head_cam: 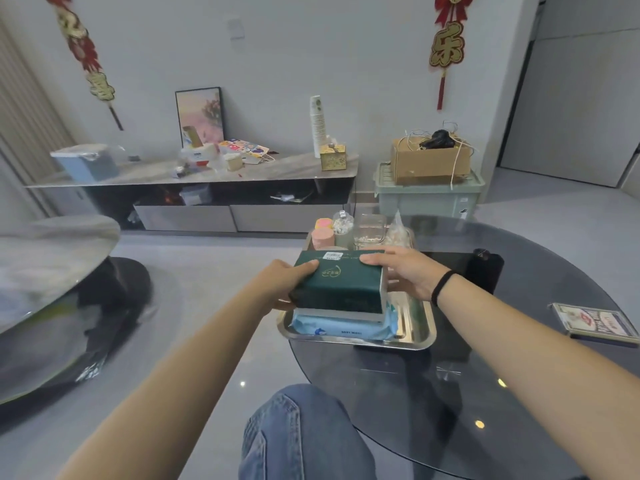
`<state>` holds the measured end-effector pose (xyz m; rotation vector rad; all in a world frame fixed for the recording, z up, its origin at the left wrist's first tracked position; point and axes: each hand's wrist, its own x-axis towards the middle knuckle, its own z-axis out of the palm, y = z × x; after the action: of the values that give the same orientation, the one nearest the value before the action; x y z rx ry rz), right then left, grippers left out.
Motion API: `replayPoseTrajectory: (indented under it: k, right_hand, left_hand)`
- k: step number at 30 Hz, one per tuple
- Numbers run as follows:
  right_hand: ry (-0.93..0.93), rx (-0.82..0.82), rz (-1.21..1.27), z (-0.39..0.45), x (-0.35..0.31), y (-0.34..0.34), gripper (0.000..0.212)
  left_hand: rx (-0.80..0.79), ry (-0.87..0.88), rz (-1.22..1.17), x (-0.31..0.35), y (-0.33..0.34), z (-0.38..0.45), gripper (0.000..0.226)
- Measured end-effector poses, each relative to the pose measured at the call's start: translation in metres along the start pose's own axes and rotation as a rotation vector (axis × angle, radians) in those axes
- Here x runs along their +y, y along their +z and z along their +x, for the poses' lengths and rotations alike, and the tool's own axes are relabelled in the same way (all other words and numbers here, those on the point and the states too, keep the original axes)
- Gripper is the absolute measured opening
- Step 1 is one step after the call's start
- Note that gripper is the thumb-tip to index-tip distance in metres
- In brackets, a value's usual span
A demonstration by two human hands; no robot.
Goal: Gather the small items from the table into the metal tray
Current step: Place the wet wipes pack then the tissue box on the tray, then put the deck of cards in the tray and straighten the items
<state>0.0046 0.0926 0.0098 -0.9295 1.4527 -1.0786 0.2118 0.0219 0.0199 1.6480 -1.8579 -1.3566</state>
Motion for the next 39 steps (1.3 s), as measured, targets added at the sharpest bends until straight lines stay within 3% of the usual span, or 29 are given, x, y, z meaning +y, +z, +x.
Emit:
replayPoseTrajectory:
  k: [6, 12, 18, 22, 29, 33, 39]
  right_hand:
    - [-0.098, 0.261, -0.190, 0.008, 0.012, 0.003, 0.044]
    - [-0.128, 0.305, -0.240, 0.006, 0.014, 0.004, 0.043]
    - [-0.171, 0.366, -0.319, -0.003, 0.012, 0.004, 0.061]
    - [-0.241, 0.444, -0.337, -0.022, 0.011, -0.006, 0.055]
    - [-0.276, 0.629, -0.520, -0.070, 0.030, -0.075, 0.038]
    - [-0.187, 0.667, -0.709, -0.083, 0.051, -0.120, 0.034]
    - [-0.026, 0.654, -0.774, -0.085, 0.084, -0.175, 0.034]
  left_hand:
    - [-0.056, -0.009, 0.074, 0.002, 0.003, 0.001, 0.053]
    - [-0.021, -0.010, 0.075, 0.005, 0.009, 0.001, 0.057]
    - [0.273, 0.214, 0.192, 0.010, 0.023, -0.007, 0.062]
    - [0.340, 0.381, 0.333, 0.031, 0.045, -0.019, 0.047]
    - [0.207, 0.606, 0.315, 0.076, 0.131, -0.032, 0.034]
    - [0.047, 0.615, 0.348, 0.091, 0.193, -0.026, 0.033]
    - [-0.149, 0.548, 0.398, 0.104, 0.260, -0.012, 0.035]
